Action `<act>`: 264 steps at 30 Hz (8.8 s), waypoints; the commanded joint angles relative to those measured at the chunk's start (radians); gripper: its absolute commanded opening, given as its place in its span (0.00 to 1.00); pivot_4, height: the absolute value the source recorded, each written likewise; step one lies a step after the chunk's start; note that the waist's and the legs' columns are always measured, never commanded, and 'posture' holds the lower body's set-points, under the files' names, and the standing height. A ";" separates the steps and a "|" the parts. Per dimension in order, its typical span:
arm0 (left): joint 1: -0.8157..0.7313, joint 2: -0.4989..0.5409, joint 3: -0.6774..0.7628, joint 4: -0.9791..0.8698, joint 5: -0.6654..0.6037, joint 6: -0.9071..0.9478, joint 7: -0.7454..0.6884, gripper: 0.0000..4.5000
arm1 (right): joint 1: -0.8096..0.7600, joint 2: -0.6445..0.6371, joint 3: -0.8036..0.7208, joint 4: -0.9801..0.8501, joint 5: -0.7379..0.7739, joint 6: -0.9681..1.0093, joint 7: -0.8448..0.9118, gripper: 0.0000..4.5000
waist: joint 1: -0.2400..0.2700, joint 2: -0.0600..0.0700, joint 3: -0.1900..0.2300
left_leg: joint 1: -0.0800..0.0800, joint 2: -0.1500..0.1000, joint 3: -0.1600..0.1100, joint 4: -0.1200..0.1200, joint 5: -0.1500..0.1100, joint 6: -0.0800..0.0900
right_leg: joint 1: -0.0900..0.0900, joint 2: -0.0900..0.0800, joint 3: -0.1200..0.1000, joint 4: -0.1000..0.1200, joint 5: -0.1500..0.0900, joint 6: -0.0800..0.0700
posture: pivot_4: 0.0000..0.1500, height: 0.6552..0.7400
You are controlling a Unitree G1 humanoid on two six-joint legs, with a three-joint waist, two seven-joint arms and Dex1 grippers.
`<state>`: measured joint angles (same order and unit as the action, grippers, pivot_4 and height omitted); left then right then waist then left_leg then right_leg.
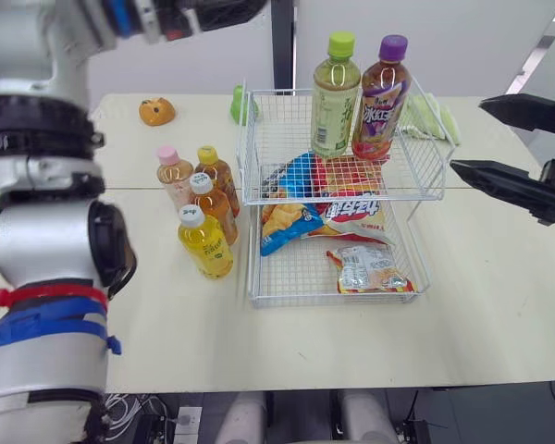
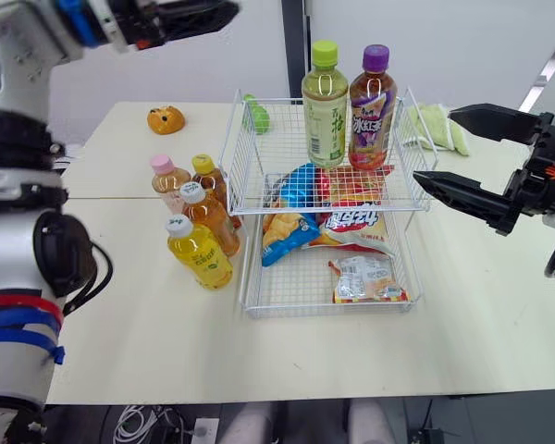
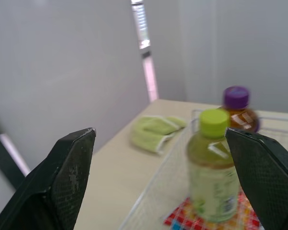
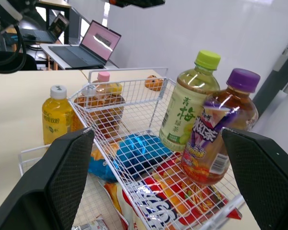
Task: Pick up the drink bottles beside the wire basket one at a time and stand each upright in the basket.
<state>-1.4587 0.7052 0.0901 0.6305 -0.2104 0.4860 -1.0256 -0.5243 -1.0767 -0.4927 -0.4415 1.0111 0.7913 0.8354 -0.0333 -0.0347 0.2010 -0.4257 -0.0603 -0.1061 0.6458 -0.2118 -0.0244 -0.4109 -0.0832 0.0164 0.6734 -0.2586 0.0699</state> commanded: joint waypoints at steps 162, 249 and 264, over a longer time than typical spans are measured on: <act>-0.209 -0.125 -0.058 0.163 -0.038 0.062 -0.124 0.99 | -0.134 -0.016 0.058 0.000 -0.106 0.000 -0.062 1.00 | -0.009 -0.001 0.000 | -0.007 -0.001 0.007 0.000 0.000 0.000 | -0.010 -0.001 0.000 0.006 -0.001 -0.001 | 1.00 1.00; 1.327 -0.163 0.321 -1.503 -0.496 0.484 0.927 0.30 | -0.297 0.128 0.321 0.170 -0.188 -0.121 0.422 1.00 | 0.030 0.000 -0.002 | 0.009 0.003 0.003 -0.002 0.000 -0.001 | 0.005 -0.001 -0.001 0.000 -0.001 -0.006 | 1.00 1.00; 0.347 0.470 0.303 -0.659 -0.968 0.708 0.387 0.30 | -0.195 0.027 0.192 0.150 -0.161 -0.059 0.361 1.00 | 0.030 -0.002 0.000 | 0.003 0.000 0.001 -0.003 -0.001 0.001 | 0.006 0.000 -0.006 -0.010 0.000 -0.001 | 1.00 1.00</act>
<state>-1.0099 1.1751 0.4766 -0.0754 -1.1542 1.1750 -0.5651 -0.7239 -1.0216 -0.2420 -0.2594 0.8234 0.7219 1.2075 -0.0029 -0.0364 0.2011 -0.4234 -0.0603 -0.1042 0.6425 -0.2124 -0.0238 -0.4048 -0.0831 0.0101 0.6628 -0.2582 0.0690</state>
